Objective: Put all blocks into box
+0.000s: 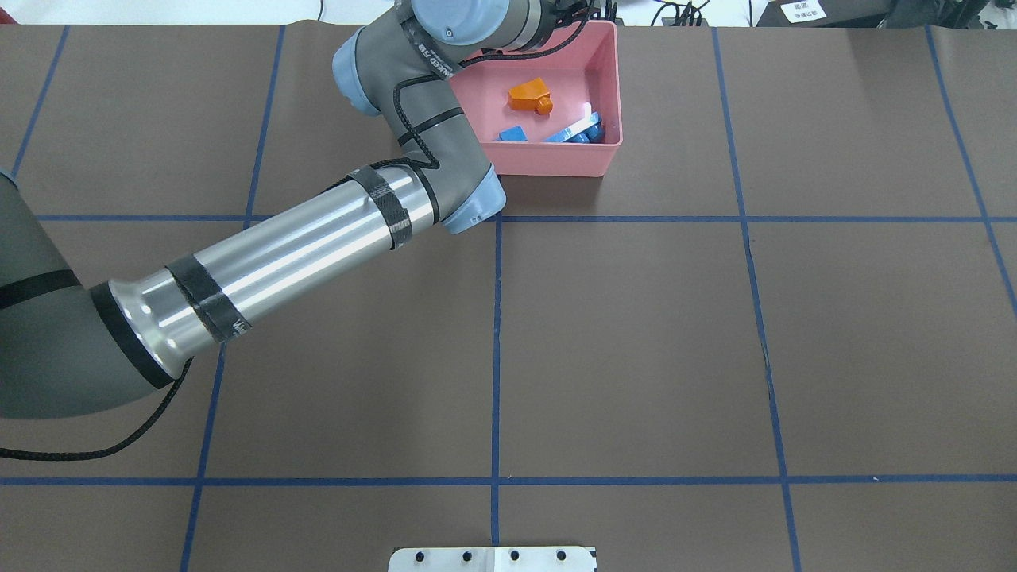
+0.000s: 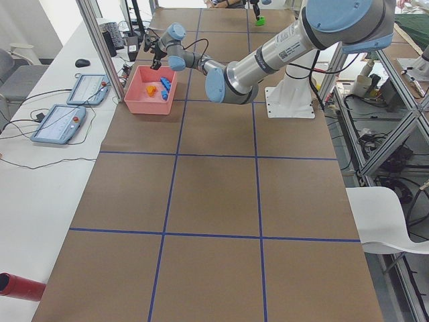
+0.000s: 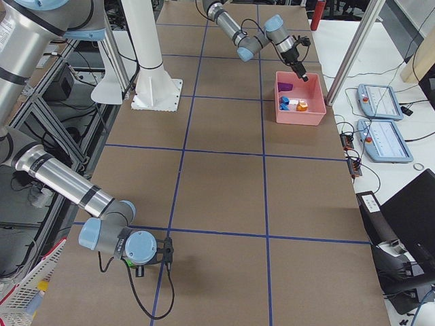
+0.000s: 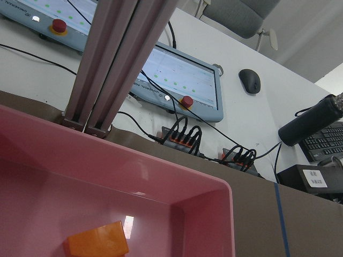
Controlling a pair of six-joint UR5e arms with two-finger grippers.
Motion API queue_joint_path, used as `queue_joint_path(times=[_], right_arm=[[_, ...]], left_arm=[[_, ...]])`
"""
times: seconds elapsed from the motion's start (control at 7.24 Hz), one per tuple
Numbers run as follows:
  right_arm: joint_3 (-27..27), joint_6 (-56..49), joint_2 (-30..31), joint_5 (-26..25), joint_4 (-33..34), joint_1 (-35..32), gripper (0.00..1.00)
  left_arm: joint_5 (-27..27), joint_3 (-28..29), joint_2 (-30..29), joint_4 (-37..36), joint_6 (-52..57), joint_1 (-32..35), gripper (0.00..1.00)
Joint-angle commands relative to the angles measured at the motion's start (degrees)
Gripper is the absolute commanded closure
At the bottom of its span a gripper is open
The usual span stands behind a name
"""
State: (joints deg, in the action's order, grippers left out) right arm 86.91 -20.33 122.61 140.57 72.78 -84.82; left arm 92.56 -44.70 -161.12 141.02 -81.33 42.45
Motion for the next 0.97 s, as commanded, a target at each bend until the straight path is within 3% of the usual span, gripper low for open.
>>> queue_joint_path(times=[0.0, 0.28, 0.41, 0.55, 0.83], right_arm=[[0.88, 0.20, 0.09, 0.05, -3.06, -0.08, 1.00], [7.18, 0.90, -0.61, 0.14, 0.14, -0.17, 1.00], [13.75, 0.82, -2.01, 0.23, 8.96, -0.78, 1.00], [19.55, 0.73, -6.90, -0.29, 20.10, -3.39, 1.00], [21.29, 0.82, -24.77, -0.47, 37.18, -5.70, 1.00]], left_arm=[[0.34, -2.83, 0.01, -0.39, -0.23, 0.09, 0.00], [0.60, -5.38, 0.80, -0.66, -0.06, 0.26, 0.00], [2.60, -8.09, 2.55, -1.88, -0.06, 0.44, 0.00], [5.41, -12.64, 4.91, -4.24, -0.06, 1.05, 0.00], [6.58, -22.23, 14.39, -4.88, 0.29, 1.75, 0.00]])
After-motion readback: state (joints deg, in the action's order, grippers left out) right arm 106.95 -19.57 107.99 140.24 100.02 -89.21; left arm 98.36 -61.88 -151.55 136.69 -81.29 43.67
